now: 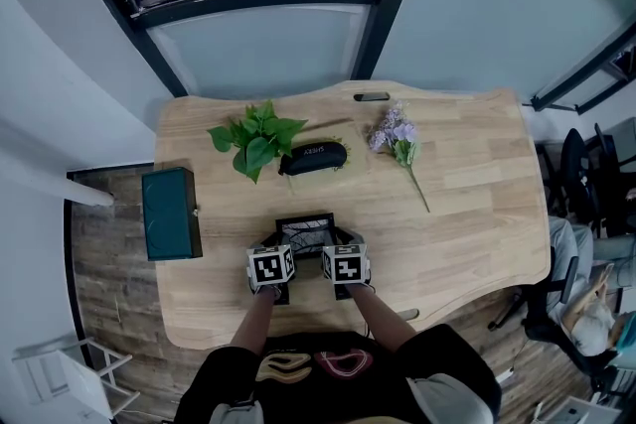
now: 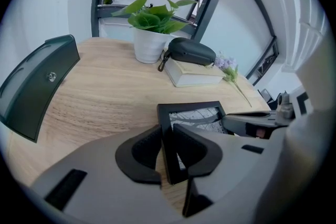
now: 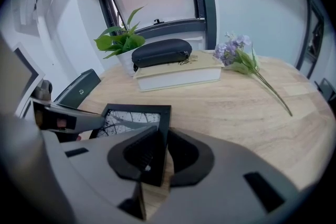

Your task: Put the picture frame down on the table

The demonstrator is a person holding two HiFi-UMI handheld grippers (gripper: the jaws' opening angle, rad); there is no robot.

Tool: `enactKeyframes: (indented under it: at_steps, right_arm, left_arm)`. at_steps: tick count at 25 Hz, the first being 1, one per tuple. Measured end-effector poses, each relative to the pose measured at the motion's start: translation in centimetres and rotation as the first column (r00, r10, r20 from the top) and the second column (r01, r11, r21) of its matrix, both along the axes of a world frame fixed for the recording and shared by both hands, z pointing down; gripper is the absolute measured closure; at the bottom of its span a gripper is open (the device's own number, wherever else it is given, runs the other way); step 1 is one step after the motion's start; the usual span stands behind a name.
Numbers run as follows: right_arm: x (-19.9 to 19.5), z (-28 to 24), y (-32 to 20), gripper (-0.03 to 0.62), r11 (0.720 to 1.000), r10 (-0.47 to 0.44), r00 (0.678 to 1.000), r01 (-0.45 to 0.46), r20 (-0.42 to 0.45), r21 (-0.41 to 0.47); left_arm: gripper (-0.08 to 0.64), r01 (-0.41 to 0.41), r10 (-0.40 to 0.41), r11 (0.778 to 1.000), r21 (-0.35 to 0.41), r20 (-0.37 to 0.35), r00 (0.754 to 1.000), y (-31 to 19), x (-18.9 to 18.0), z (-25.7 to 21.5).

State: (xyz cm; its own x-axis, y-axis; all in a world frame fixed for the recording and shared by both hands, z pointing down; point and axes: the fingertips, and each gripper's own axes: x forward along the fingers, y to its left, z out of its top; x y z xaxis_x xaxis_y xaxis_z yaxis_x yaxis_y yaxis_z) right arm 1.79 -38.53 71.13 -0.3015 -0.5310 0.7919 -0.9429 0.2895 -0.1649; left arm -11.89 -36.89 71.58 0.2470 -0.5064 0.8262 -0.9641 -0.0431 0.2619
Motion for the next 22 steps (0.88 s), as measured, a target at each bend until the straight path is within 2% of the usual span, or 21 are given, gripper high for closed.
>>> enactKeyframes:
  at_steps: [22]
  right_arm:
    - [0.0,0.6,0.1,0.514,0.999,-0.031,1.000,0.031,-0.002,-0.036]
  left_arm:
    - [0.476,0.026,-0.027,0.998,-0.057,-0.022,0.999,0.1,0.0,1.0]
